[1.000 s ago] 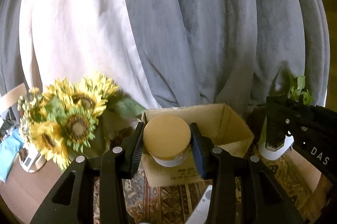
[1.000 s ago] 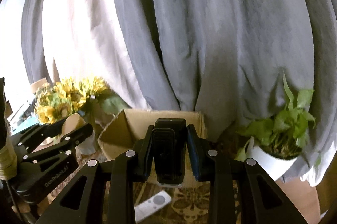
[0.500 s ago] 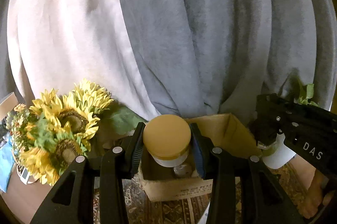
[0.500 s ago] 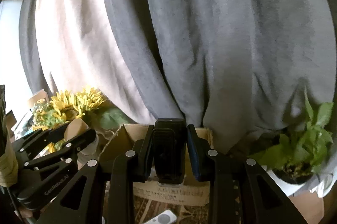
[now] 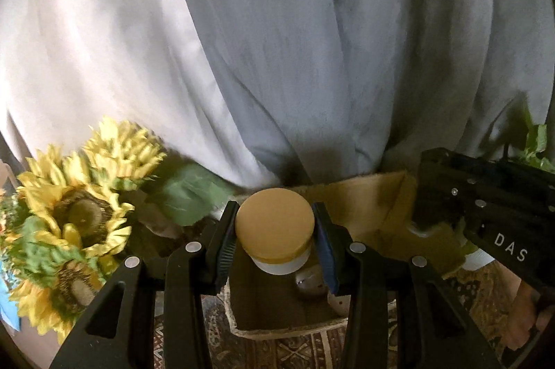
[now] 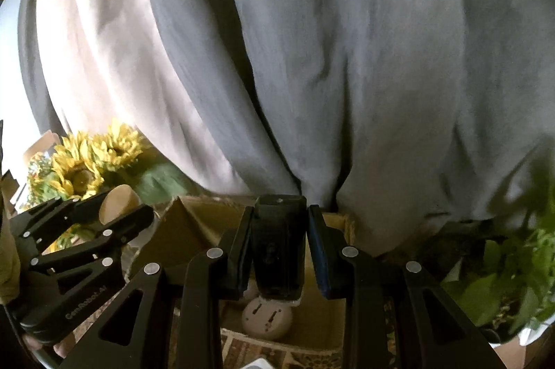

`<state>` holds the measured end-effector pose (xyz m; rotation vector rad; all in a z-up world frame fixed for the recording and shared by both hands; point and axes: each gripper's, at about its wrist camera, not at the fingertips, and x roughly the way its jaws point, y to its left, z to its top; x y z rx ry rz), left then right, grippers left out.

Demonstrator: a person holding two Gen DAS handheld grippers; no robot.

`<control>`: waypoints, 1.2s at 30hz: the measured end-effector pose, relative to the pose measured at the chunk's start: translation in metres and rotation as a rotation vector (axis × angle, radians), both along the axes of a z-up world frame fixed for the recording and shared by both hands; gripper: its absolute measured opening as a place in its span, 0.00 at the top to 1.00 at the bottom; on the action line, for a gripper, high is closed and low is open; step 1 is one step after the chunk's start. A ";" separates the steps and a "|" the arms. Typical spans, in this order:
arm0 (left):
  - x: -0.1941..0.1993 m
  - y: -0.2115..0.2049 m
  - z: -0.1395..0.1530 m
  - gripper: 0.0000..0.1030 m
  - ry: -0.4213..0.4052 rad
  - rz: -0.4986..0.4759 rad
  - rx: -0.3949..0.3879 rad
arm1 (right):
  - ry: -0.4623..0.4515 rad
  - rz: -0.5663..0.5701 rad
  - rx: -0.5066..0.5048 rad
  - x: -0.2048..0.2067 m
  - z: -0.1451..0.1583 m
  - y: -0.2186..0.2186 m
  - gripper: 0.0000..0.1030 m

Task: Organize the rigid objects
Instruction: 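Lift and carry the jar and black device over the box, then lower both objects into the box and open both tools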

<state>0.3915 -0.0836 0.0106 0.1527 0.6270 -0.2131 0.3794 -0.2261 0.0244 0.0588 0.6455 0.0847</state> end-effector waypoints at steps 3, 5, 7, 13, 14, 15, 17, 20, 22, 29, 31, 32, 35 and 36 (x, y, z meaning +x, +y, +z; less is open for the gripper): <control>0.015 -0.003 -0.007 0.60 0.070 0.003 0.002 | 0.060 0.003 0.026 0.014 -0.010 -0.005 0.70; 0.024 -0.005 -0.012 0.60 0.113 0.004 0.002 | 0.108 0.005 0.042 0.024 -0.019 -0.007 0.70; 0.034 -0.008 -0.019 0.60 0.159 0.009 0.015 | 0.139 -0.006 0.058 0.030 -0.026 -0.010 0.70; 0.053 -0.017 -0.035 0.60 0.247 0.022 0.062 | 0.249 -0.026 0.090 0.051 -0.050 -0.016 0.70; 0.055 -0.017 -0.037 0.60 0.257 0.023 0.068 | 0.265 -0.027 0.091 0.053 -0.054 -0.016 0.70; 0.056 -0.018 -0.038 0.55 0.266 0.022 0.075 | 0.278 -0.028 0.095 0.055 -0.057 -0.016 0.70; 0.057 -0.018 -0.040 0.48 0.270 0.026 0.081 | 0.288 -0.028 0.105 0.056 -0.060 -0.017 0.64; 0.054 -0.017 -0.040 0.48 0.269 0.029 0.084 | 0.287 -0.037 0.098 0.054 -0.061 -0.019 0.54; 0.049 -0.016 -0.038 0.45 0.255 0.030 0.080 | 0.280 -0.048 0.089 0.051 -0.060 -0.019 0.53; 0.024 -0.007 -0.022 0.44 0.173 0.027 0.071 | 0.188 -0.064 0.042 0.027 -0.037 -0.014 0.47; 0.014 -0.003 -0.015 0.42 0.142 0.030 0.066 | 0.167 -0.063 0.038 0.020 -0.030 -0.013 0.47; 0.009 -0.001 -0.011 0.42 0.128 0.031 0.065 | 0.155 -0.061 0.036 0.018 -0.027 -0.009 0.46; -0.005 0.004 -0.003 0.42 0.093 0.034 0.065 | 0.124 -0.059 0.030 0.006 -0.018 -0.003 0.44; -0.010 0.006 0.000 0.41 0.081 0.035 0.065 | 0.114 -0.057 0.029 0.001 -0.015 -0.002 0.44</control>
